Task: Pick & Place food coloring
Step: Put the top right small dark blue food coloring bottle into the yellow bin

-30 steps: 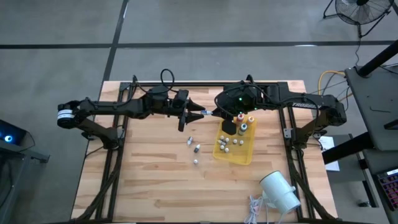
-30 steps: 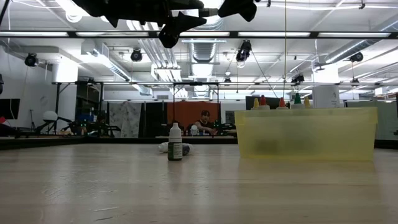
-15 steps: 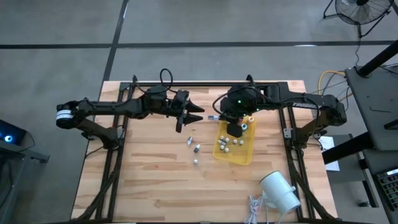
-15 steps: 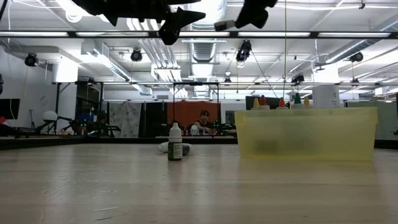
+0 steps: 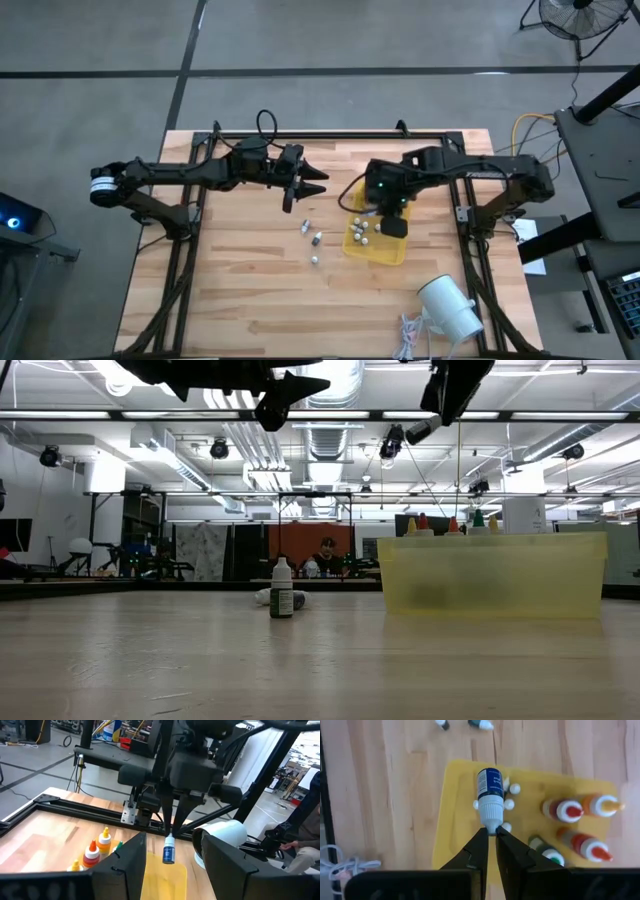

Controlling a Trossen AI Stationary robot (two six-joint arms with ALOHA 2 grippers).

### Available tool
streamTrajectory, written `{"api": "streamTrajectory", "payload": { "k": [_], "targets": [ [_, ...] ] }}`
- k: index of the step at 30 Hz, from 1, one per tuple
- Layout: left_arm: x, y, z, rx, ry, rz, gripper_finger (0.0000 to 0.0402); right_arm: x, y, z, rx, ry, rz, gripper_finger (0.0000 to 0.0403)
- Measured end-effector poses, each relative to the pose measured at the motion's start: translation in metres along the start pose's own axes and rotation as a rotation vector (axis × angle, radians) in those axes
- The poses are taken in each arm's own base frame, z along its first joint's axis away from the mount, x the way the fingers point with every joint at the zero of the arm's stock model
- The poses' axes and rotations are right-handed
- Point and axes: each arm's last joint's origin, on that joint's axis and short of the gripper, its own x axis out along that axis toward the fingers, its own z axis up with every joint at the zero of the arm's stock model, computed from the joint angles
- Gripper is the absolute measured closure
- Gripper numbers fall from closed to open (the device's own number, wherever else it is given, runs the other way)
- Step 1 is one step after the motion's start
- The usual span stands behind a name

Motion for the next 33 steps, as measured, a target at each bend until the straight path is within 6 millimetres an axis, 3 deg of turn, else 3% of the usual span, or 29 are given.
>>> {"api": "streamTrajectory", "payload": {
  "k": [16, 33],
  "targets": [
    [-0.006, 0.002, 0.001, 0.081, 0.019, 0.023, 0.0239, 0.062, 0.009, 0.001, 0.070, 0.390, 0.006, 0.0376],
    [-0.030, 0.003, 0.014, 0.143, 0.025, 0.088, 0.0239, 0.120, 0.009, 0.007, 0.115, 0.598, 0.009, 0.0376]
  ]
}}
